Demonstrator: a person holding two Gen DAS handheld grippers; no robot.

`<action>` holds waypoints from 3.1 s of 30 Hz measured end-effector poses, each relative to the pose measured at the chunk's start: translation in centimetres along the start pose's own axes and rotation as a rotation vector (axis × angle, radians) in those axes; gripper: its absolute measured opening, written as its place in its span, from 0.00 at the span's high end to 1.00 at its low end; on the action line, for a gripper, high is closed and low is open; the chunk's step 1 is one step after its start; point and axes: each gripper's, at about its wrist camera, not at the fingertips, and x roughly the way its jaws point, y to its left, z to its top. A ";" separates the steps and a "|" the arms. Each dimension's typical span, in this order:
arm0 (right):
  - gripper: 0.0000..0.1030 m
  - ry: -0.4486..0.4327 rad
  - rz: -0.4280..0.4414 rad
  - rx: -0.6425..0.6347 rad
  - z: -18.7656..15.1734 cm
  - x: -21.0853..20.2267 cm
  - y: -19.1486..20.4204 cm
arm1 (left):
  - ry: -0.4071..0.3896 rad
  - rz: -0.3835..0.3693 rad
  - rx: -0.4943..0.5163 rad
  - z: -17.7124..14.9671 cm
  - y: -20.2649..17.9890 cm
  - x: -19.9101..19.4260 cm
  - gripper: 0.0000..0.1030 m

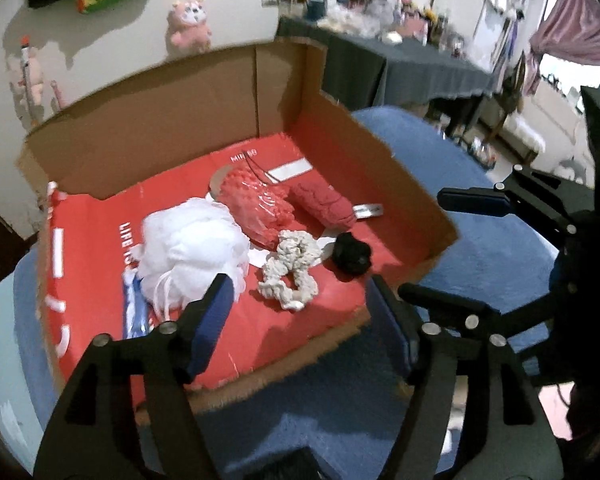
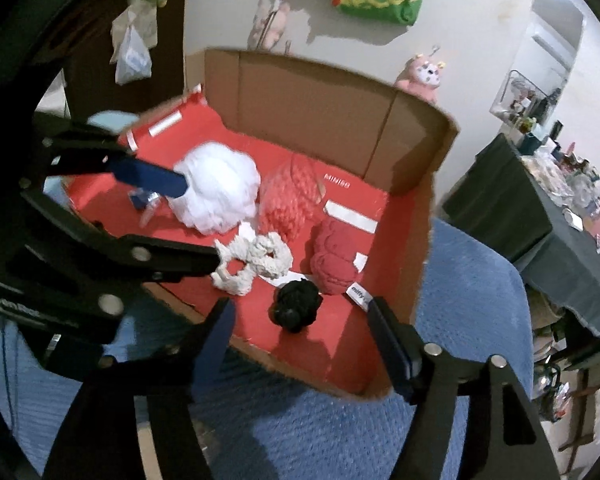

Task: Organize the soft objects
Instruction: 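Withdraw both tools back toward the remaining items on the blanket, then move both tools down toward the white cloth and white star plush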

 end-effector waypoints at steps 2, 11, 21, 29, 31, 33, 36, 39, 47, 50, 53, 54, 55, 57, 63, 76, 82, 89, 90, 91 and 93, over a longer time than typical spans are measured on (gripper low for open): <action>0.26 -0.024 -0.003 0.015 -0.1 -1.5 0.1 | -0.042 -0.003 -0.017 -0.8 -0.2 -1.9 0.30; 0.09 -0.155 0.003 0.065 -1.7 -8.2 1.9 | -0.213 0.053 -0.082 -5.6 -1.1 -9.4 0.24; 0.00 -0.295 -0.015 0.109 -6.0 -14.6 3.9 | -0.402 0.100 -0.141 -11.6 -3.0 -14.8 0.15; 0.00 -0.357 -0.045 0.116 -9.9 -17.2 5.6 | -0.507 0.149 -0.149 -16.3 -6.0 -16.8 0.10; 0.00 -0.362 -0.027 0.134 -10.8 -17.5 5.8 | -0.509 0.154 -0.158 -17.3 -6.4 -16.7 0.10; 0.00 -0.374 -0.032 0.151 -11.9 -17.7 6.0 | -0.512 0.160 -0.167 -18.4 -6.8 -16.3 0.10; 0.00 -0.375 -0.050 0.164 -13.3 -17.3 6.4 | -0.507 0.175 -0.168 -19.6 -7.5 -15.3 0.10; 0.00 -0.359 -0.059 0.187 -14.5 -16.1 6.4 | -0.492 0.177 -0.181 -20.8 -7.8 -14.1 0.10; 0.00 -0.293 -0.068 0.222 -17.5 -12.5 6.7 | -0.433 0.167 -0.213 -22.7 -7.9 -10.6 0.10; 0.00 -0.264 -0.053 0.232 -18.2 -11.2 6.7 | -0.406 0.154 -0.233 -23.3 -7.7 -9.4 0.10; 0.00 -0.235 -0.044 0.239 -18.8 -10.0 6.6 | -0.381 0.161 -0.238 -23.7 -7.7 -8.3 0.10; 0.00 -0.225 -0.043 0.240 -19.0 -9.6 6.6 | -0.374 0.160 -0.239 -23.9 -7.6 -8.0 0.10; 0.00 -0.218 -0.042 0.241 -19.2 -9.2 6.6 | -0.367 0.158 -0.241 -24.0 -7.6 -7.6 0.10; 0.00 -0.198 -0.038 0.246 -19.6 -8.5 6.7 | -0.352 0.153 -0.244 -24.2 -7.6 -7.1 0.10; 0.00 -0.164 -0.032 0.256 -20.2 -7.4 6.4 | -0.326 0.158 -0.239 -24.3 -7.7 -6.1 0.10; 0.00 -0.134 -0.030 0.260 -20.0 -6.3 6.0 | -0.291 0.151 -0.231 -24.1 -7.7 -5.1 0.10; 0.00 -0.117 -0.001 0.247 -19.5 -5.7 5.1 | -0.257 0.104 -0.217 -23.0 -8.1 -4.5 0.10; 0.00 -0.069 0.067 0.162 -18.3 -4.4 4.4 | -0.217 0.016 -0.187 -21.4 -9.0 -3.1 0.10; 0.01 -0.062 0.077 0.143 -18.1 -4.2 4.4 | -0.212 0.007 -0.179 -21.2 -9.2 -2.9 0.10; 0.02 -0.056 0.087 0.121 -17.9 -4.0 4.4 | -0.207 -0.002 -0.170 -21.0 -9.4 -2.7 0.10; 0.06 -0.042 0.106 0.088 -17.7 -3.6 4.4 | -0.192 -0.021 -0.153 -20.5 -9.7 -2.2 0.11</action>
